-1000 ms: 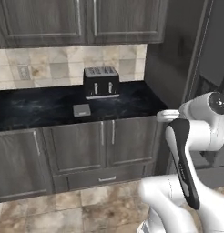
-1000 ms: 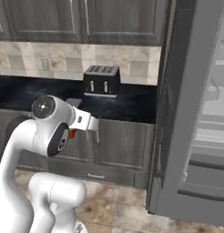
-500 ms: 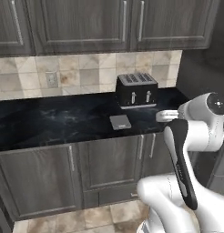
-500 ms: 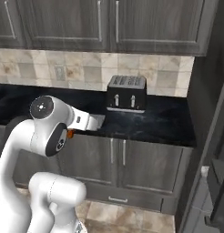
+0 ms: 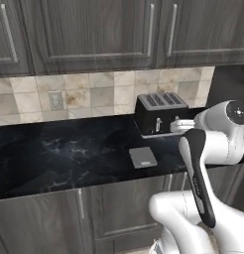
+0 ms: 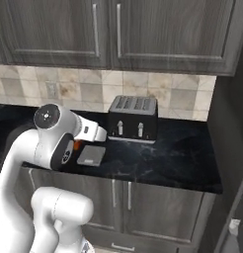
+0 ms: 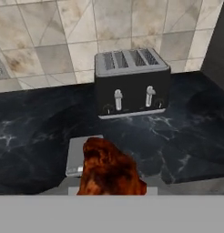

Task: Take the chicken drumstick from the fridge and place it on the digital scale on the counter by the fridge. Wait a few seconds for a reading, then move it to the plate on the dining counter.

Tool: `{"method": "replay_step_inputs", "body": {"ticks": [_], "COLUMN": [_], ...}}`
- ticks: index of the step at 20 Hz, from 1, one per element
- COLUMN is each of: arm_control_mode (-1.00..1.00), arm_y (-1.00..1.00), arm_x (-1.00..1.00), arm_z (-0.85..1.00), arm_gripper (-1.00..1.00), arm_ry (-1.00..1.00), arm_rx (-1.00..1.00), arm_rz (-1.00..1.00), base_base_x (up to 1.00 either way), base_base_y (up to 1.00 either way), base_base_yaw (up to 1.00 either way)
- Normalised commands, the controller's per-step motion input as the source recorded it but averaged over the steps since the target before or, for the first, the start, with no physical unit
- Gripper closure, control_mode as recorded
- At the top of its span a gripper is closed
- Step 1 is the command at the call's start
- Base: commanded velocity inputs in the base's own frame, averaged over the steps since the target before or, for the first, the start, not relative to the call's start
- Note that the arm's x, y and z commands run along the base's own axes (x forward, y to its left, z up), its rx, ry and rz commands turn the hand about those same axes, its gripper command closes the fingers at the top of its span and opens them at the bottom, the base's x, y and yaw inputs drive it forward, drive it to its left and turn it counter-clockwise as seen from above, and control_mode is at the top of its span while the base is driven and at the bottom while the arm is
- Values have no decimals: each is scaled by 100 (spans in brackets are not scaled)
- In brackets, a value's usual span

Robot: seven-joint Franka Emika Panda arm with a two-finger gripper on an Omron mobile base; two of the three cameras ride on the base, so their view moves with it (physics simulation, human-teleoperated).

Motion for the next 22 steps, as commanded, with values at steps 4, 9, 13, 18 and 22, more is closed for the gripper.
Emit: {"method": "replay_step_inputs", "body": {"ticks": [4, 9, 13, 18, 22], "arm_control_mode": [100, -100, -100, -100, -100], "arm_y": [0, 29, 7, 2, 19], "arm_x": [0, 24, 55, 71, 64], "arm_z": [0, -37, -82, -88, -85], "arm_gripper": [100, 100, 100, 100, 100], "arm_ry": [0, 15, 21, 18, 12], "arm_rx": [0, 0, 0, 0, 0], "arm_rz": [0, 0, 0, 0, 0], "base_base_x": [44, 0, 0, 0, 0], "base_base_y": [52, 0, 0, 0, 0], "base_base_yaw": [0, 0, 0, 0, 0]}}
